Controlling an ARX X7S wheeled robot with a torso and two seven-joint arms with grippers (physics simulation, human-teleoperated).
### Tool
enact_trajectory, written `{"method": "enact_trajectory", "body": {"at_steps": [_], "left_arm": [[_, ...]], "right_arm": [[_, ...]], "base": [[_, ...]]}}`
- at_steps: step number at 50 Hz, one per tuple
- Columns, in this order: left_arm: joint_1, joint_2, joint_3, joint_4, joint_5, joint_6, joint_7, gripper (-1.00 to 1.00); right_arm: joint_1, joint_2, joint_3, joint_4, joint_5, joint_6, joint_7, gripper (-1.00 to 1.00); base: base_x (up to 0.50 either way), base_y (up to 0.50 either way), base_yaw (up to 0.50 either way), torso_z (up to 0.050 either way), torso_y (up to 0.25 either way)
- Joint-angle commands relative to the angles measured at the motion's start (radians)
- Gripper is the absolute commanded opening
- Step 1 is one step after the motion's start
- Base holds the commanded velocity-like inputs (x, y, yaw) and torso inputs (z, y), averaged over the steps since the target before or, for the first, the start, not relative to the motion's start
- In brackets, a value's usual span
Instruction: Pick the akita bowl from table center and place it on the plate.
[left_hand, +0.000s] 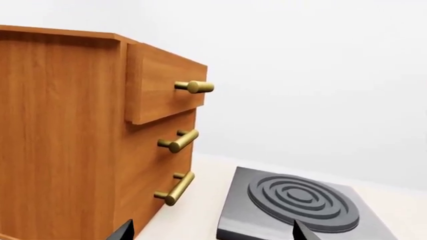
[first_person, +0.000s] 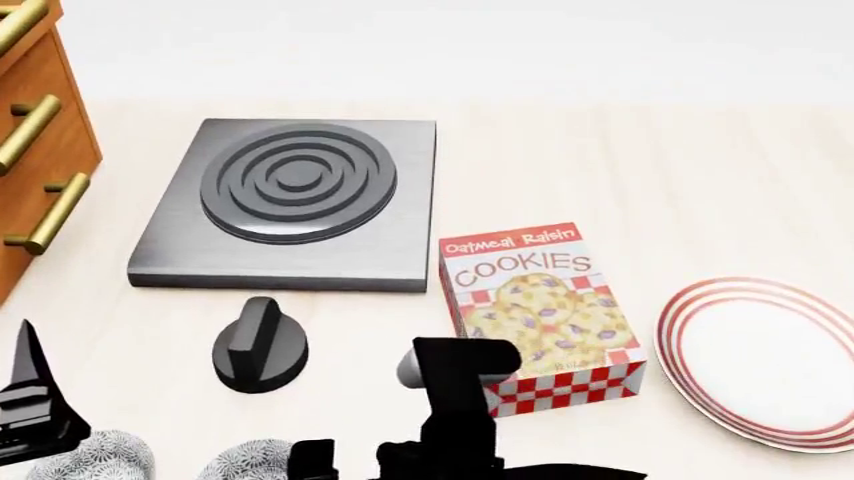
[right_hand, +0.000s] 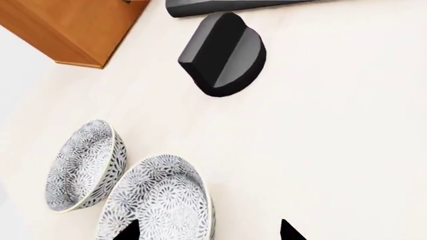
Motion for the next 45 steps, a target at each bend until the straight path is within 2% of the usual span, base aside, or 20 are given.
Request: {"method": "enact_trajectory", "body": {"at_steps": [1, 11, 45], "left_arm": [[0.005, -0.007, -0.002, 0.018, -0.016, -0.008, -0.004, 1.00], [0.003, -0.010, 0.001, 0.019, -0.024, -0.010, -0.006, 1.00], [0.010, -0.023, 0.002, 0.033, -0.040, -0.007, -0.019, 1.00]], "right_arm": [[0.022, 0.004, -0.042, 0.063, -0.021, -0.024, -0.030, 1.00], [0.052, -0.005, -0.095, 0.158, -0.051, -0.063, -0.085, 1.00], [0.081, -0.024, -0.177, 0.236, -0.054, -0.097, -0.145, 1.00]], "base": [[0.00, 0.00, 0.00, 0.000, 0.000], [0.00, 0.00, 0.00, 0.000, 0.000], [0.00, 0.00, 0.00, 0.000, 0.000]]}}
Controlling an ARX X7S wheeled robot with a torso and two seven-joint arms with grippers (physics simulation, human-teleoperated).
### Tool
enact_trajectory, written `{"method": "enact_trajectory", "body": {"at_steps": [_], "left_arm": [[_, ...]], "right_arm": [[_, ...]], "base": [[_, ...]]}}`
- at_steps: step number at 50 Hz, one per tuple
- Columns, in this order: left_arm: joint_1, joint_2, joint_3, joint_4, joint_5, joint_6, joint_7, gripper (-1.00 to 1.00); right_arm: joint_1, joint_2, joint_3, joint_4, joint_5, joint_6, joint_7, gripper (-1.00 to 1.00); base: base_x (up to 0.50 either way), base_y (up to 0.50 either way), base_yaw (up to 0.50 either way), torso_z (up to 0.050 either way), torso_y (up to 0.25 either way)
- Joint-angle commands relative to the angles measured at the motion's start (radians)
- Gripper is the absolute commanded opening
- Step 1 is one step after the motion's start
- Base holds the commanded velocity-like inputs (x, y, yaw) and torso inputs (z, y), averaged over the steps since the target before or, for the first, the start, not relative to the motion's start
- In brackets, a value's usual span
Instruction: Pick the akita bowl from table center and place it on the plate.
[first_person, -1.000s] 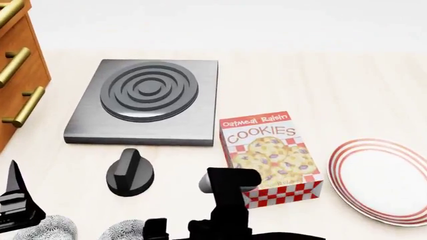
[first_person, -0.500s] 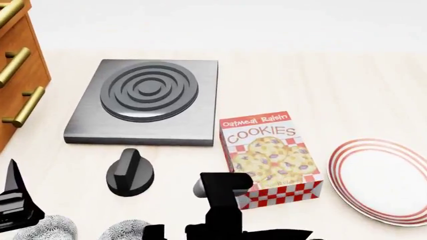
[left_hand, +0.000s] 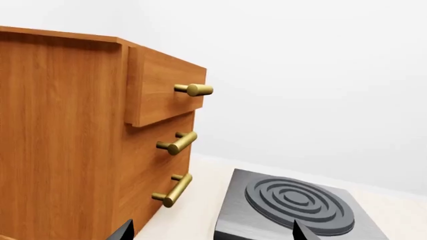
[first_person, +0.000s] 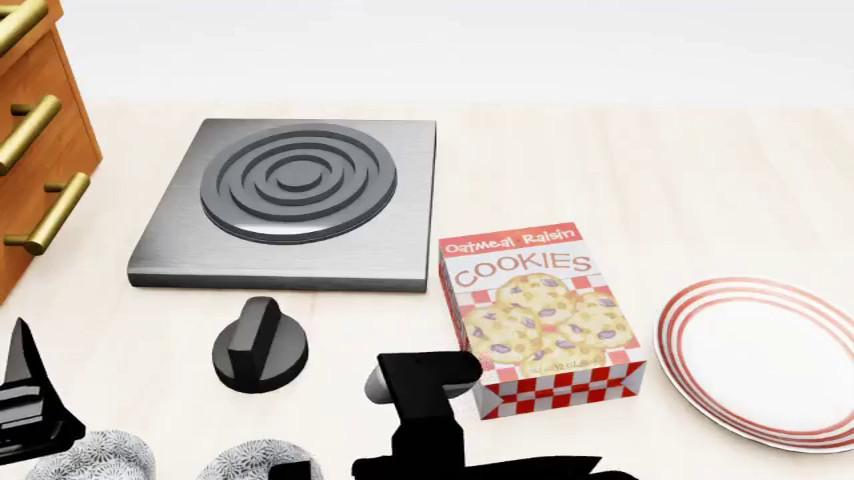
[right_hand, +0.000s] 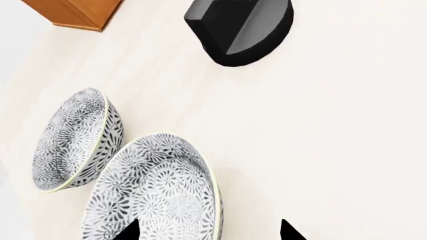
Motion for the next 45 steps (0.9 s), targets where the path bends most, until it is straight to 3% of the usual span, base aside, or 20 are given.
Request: {"method": "enact_trajectory", "body": {"at_steps": [1, 22, 23, 45], "left_arm": [[0.000, -0.005, 0.001, 0.004, -0.005, 0.000, -0.005, 1.00], [-0.001, -0.013, 0.005, 0.006, -0.014, -0.001, -0.012, 1.00], [-0.001, -0.013, 0.004, 0.006, -0.014, -0.001, -0.013, 1.00], [0.015, -0.026, 0.009, 0.041, -0.020, 0.000, -0.020, 1.00]], "right_arm": [[0.006, -0.006, -0.025, 0.043, -0.007, -0.023, -0.023, 1.00], [0.011, -0.004, -0.050, 0.059, 0.002, -0.037, -0.039, 1.00], [0.011, -0.003, -0.052, 0.055, 0.003, -0.035, -0.038, -1.00], [-0.024, 0.041, 0.029, -0.109, 0.063, -0.056, 0.040, -1.00]], "base": [[0.00, 0.00, 0.00, 0.000, 0.000], [0.00, 0.00, 0.00, 0.000, 0.000], [0.00, 0.00, 0.00, 0.000, 0.000], [0.00, 0.00, 0.00, 0.000, 0.000]]}}
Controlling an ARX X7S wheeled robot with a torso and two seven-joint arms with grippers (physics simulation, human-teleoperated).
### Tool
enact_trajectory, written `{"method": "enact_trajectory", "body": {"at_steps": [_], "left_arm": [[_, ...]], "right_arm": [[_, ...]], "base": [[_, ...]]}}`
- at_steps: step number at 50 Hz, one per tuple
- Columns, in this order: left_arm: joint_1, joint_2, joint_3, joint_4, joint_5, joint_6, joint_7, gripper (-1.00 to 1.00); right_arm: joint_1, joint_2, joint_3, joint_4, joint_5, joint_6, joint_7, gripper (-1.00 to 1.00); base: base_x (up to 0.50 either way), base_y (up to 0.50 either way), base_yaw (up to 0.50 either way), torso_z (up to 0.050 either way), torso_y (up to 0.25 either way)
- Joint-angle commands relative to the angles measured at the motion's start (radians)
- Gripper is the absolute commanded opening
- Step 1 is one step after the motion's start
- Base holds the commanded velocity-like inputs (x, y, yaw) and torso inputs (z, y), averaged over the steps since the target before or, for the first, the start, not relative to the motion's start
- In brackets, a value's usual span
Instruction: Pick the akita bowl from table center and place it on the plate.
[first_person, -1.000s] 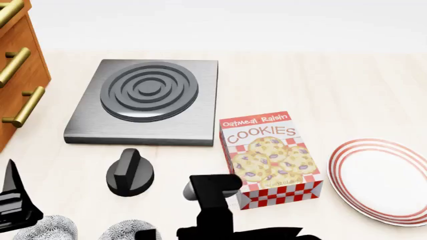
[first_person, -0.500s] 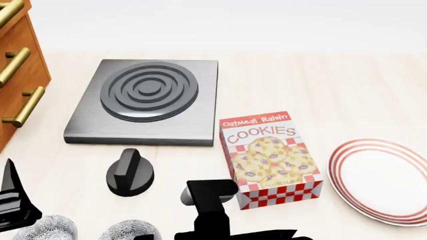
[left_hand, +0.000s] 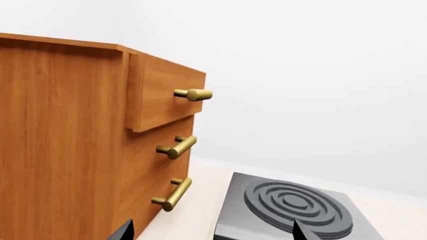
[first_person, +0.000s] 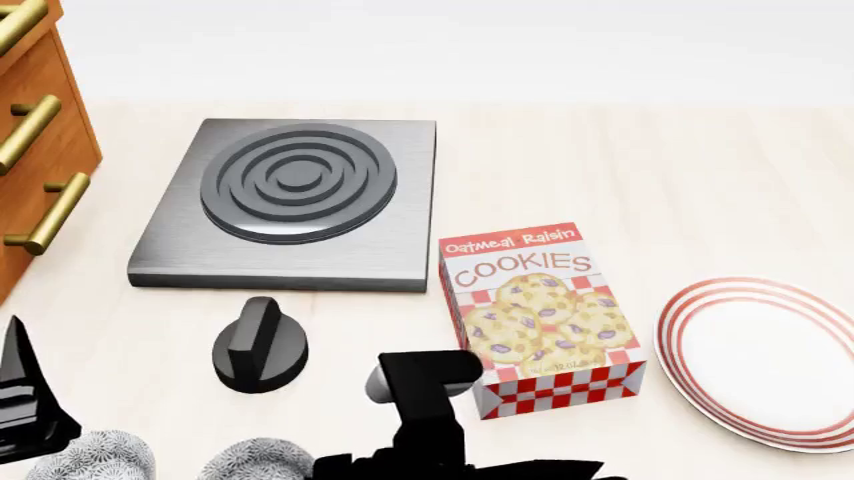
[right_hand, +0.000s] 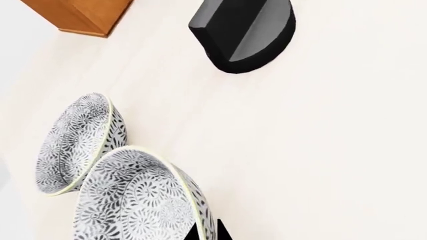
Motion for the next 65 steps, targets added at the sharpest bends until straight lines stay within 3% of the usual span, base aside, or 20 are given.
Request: {"method": "enact_trajectory", "body": {"at_steps": [1, 8, 12, 19, 23, 41, 52, 65], "left_arm": [[0.006, -0.007, 0.003, 0.017, -0.003, -0.002, -0.004, 1.00], [0.004, -0.010, 0.008, 0.019, -0.004, -0.004, -0.006, 1.00], [0.004, -0.012, 0.011, 0.022, -0.005, -0.006, -0.007, 1.00], [0.003, -0.013, 0.016, 0.027, -0.006, -0.007, -0.009, 1.00], [0.000, -0.014, 0.017, 0.022, -0.006, -0.006, -0.010, 1.00], [0.003, -0.021, 0.019, 0.031, -0.027, -0.023, -0.016, 1.00], [0.013, -0.023, 0.019, 0.036, -0.029, -0.017, -0.019, 1.00], [0.009, -0.026, 0.025, 0.040, -0.034, -0.021, -0.024, 1.00]], "right_arm": [[-0.022, 0.037, 0.067, -0.144, 0.045, -0.023, 0.057, -1.00], [-0.028, 0.098, 0.050, -0.374, 0.006, -0.046, 0.134, -1.00], [-0.007, 0.168, -0.052, -0.538, -0.088, -0.046, 0.175, -1.00], [0.048, 0.286, -0.098, -0.729, -0.247, -0.118, 0.258, -1.00], [0.070, 0.329, -0.057, -0.794, -0.255, -0.120, 0.282, -1.00], [0.098, 0.368, 0.297, -0.748, -0.119, -0.040, 0.403, -1.00], [0.119, 0.402, 0.421, -0.738, -0.074, -0.004, 0.445, -1.00], [0.133, 0.385, 0.599, -0.522, 0.014, 0.031, 0.445, -1.00]], "base": [[0.00, 0.00, 0.00, 0.000, 0.000], [0.00, 0.00, 0.00, 0.000, 0.000], [0.00, 0.00, 0.00, 0.000, 0.004], [0.00, 0.00, 0.00, 0.000, 0.000], [0.00, 0.00, 0.00, 0.000, 0.000], [0.00, 0.00, 0.00, 0.000, 0.000], [0.00, 0.00, 0.00, 0.000, 0.000], [0.00, 0.00, 0.00, 0.000, 0.001]]}}
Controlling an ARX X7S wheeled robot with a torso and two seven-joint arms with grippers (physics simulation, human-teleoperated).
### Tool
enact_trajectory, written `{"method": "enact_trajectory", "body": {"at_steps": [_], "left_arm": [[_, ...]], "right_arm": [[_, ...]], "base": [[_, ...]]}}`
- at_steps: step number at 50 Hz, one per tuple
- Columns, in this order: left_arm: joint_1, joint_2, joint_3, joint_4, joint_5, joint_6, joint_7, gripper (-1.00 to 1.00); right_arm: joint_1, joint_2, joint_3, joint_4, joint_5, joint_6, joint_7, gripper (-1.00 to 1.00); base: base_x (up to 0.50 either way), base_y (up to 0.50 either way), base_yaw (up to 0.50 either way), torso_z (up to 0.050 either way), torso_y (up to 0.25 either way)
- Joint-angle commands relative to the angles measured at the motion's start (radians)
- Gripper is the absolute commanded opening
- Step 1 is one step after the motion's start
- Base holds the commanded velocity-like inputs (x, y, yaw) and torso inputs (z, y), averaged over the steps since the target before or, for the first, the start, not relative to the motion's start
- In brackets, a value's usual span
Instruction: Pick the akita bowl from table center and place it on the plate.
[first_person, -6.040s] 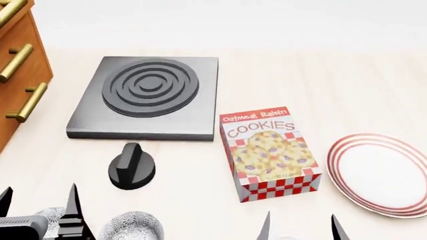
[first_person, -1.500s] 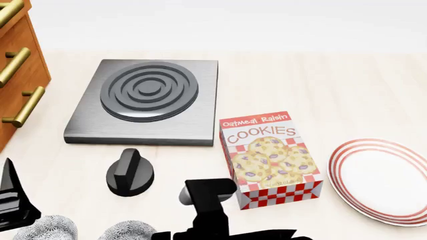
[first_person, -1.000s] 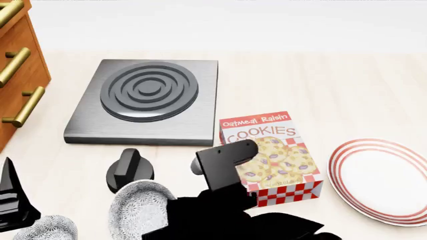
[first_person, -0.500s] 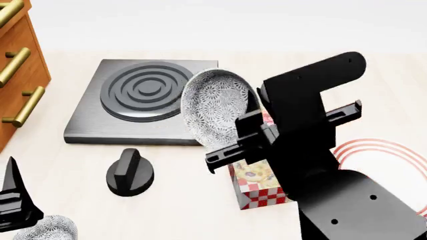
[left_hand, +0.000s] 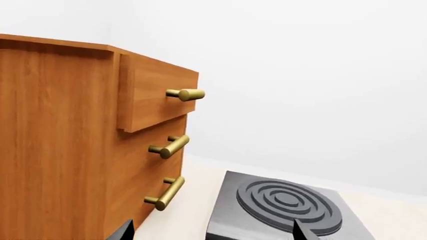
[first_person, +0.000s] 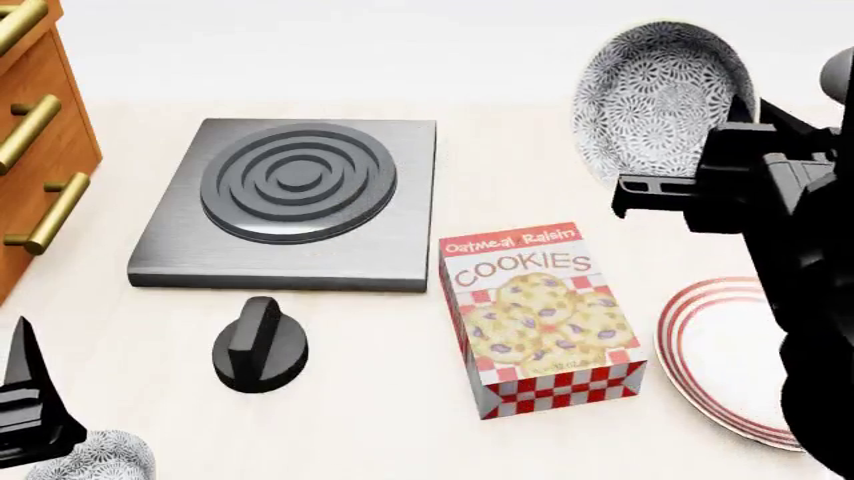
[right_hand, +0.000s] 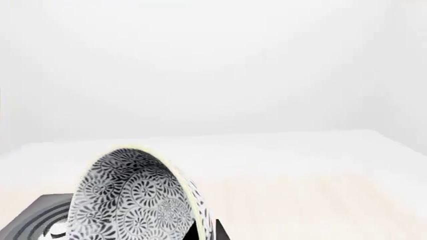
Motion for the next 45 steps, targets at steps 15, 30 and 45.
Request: {"method": "enact_trajectory", "body": {"at_steps": [15, 30, 45], "left_arm": [[0.001, -0.005, 0.016, 0.002, 0.004, 0.009, -0.005, 1.00], [0.005, -0.010, 0.018, 0.006, -0.001, 0.011, -0.008, 1.00], [0.006, -0.016, 0.023, 0.004, -0.002, 0.013, -0.011, 1.00]], "right_arm": [[0.041, -0.029, 0.150, 0.383, 0.033, -0.019, -0.046, -1.00], [0.063, -0.030, 0.229, 0.531, 0.066, -0.007, -0.039, -1.00], [0.045, -0.026, 0.273, 0.550, 0.090, 0.028, 0.010, -1.00]], "base": [[0.00, 0.00, 0.00, 0.000, 0.000], [0.00, 0.00, 0.00, 0.000, 0.001], [0.00, 0.00, 0.00, 0.000, 0.001]]}}
